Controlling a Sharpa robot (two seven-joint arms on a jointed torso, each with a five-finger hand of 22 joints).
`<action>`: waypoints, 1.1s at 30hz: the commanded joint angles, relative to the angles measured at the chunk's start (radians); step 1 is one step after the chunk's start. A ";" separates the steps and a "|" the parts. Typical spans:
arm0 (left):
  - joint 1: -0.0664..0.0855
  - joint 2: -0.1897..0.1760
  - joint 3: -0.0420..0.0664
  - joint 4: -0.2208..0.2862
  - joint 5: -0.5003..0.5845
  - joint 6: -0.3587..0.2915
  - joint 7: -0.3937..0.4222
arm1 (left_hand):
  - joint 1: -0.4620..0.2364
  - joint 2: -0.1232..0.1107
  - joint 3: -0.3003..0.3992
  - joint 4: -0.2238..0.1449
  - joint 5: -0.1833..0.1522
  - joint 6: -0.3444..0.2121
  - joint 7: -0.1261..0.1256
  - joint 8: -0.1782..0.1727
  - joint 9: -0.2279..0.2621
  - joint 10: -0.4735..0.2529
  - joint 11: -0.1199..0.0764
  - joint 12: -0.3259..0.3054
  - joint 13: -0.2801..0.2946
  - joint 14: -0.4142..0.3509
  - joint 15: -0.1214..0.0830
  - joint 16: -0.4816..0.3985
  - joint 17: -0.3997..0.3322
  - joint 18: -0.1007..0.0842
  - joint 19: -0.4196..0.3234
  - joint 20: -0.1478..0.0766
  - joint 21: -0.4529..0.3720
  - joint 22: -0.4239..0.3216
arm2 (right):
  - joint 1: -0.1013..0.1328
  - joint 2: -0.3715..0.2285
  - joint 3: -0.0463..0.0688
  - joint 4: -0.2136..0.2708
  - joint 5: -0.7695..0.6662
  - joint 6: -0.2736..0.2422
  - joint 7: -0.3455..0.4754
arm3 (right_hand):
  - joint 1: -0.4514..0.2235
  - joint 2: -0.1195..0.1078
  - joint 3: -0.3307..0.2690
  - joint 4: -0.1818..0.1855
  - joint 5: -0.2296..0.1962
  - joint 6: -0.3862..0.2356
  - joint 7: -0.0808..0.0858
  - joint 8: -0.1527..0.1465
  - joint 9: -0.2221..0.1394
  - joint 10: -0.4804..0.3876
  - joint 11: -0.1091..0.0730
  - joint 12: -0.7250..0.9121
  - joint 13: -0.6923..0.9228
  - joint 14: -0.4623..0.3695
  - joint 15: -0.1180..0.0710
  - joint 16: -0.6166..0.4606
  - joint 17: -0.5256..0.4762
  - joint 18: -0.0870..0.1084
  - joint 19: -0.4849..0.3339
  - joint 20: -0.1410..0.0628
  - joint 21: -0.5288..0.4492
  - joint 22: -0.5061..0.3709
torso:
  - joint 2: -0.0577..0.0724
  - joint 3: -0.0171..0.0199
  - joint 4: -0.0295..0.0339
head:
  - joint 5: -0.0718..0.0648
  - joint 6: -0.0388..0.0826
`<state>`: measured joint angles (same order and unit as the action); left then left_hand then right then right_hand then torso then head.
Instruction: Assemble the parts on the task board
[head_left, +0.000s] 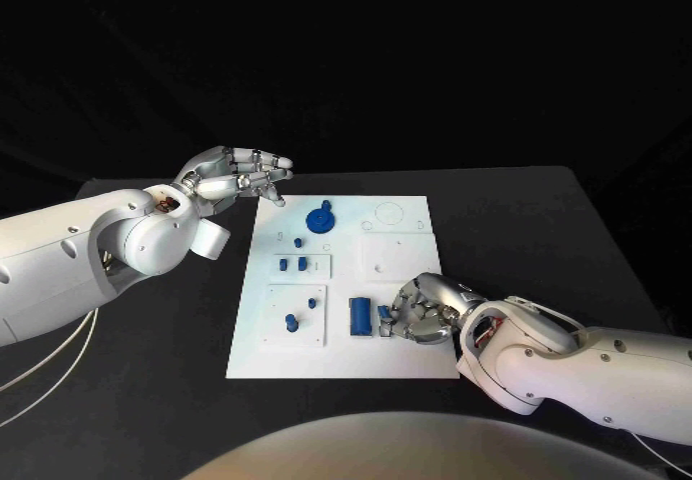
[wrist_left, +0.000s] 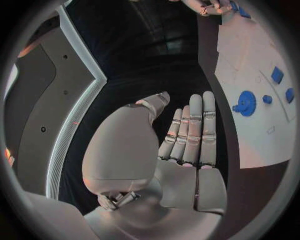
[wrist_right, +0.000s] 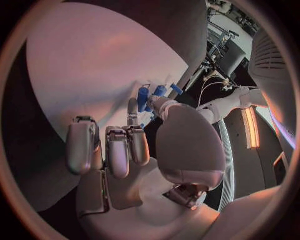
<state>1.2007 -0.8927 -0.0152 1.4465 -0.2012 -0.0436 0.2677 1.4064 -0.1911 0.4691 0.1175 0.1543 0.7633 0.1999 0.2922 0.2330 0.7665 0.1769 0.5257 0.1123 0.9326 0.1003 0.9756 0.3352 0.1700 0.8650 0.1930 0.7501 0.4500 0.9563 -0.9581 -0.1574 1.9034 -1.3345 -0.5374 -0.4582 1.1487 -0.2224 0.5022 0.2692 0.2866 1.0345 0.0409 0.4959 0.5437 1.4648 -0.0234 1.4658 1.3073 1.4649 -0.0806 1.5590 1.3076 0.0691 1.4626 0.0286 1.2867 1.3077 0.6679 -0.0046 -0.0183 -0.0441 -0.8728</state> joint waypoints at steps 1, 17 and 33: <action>0.000 0.001 0.000 0.003 -0.005 0.023 0.002 | 0.000 0.009 -0.001 0.005 -0.002 -0.007 0.041 0.003 0.001 -0.004 0.000 0.006 0.001 -0.007 0.001 0.006 0.000 0.012 0.006 0.000 -0.006 -0.002 | -0.001 0.002 0.000 -0.007 -0.002 0.045 -0.012 | -0.008 0.000 -0.008 0.001 -0.002 0.008 0.000 0.002 0.000 0.068 -0.007 0.006 0.201 0.102 -0.008 0.005 0.246 -0.014 0.024 -0.007 0.001 0.166 | 0.000 -0.0001 0.0000 | -0.001 0.000; 0.000 0.001 0.000 0.003 -0.029 0.035 -0.001 | 0.001 0.010 -0.001 0.007 -0.001 -0.002 0.040 0.013 0.004 -0.007 -0.001 0.012 0.001 -0.009 0.001 0.008 0.000 0.013 0.007 0.000 -0.009 -0.004 | -0.001 0.007 0.000 -0.009 -0.010 0.039 -0.004 | -0.042 0.004 -0.027 0.016 -0.001 0.011 0.001 0.002 0.001 0.069 -0.007 0.009 0.203 0.102 -0.008 0.005 0.246 -0.014 0.023 -0.008 -0.002 0.166 | 0.000 0.0003 -0.0006 | 0.000 0.000; 0.000 0.001 0.000 0.000 -0.029 0.035 -0.002 | 0.000 0.010 -0.002 0.009 -0.001 -0.003 0.040 0.014 0.004 -0.009 0.000 0.013 0.001 -0.009 0.001 0.008 0.000 0.012 0.008 0.000 -0.010 -0.005 | -0.001 0.004 0.000 -0.004 -0.022 0.033 0.006 | -0.139 0.004 -0.103 0.021 -0.004 0.015 0.002 -0.003 0.003 0.069 -0.005 0.007 0.204 0.103 -0.007 0.006 0.247 -0.014 0.025 -0.007 -0.003 0.169 | 0.000 0.0002 -0.0005 | 0.002 0.000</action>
<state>1.2007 -0.8928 -0.0153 1.4459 -0.2264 -0.0254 0.2616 1.4064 -0.1911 0.4664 0.1202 0.1543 0.7634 0.1999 0.3013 0.2356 0.7667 0.1768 0.5342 0.1119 0.9304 0.1025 0.9797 0.3352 0.1700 0.8650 0.1930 0.7456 0.4465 0.9562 -0.9536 -0.1571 1.8970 -1.3393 -0.5145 -0.4570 1.0170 -0.2170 0.4038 0.2898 0.2868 1.0420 0.0407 0.4988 0.5452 1.4648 -0.0233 1.4692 1.3079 1.4649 -0.0806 1.5590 1.3074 0.0690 1.4662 0.0250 1.2866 1.3073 0.6680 -0.0040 -0.0188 -0.0425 -0.8728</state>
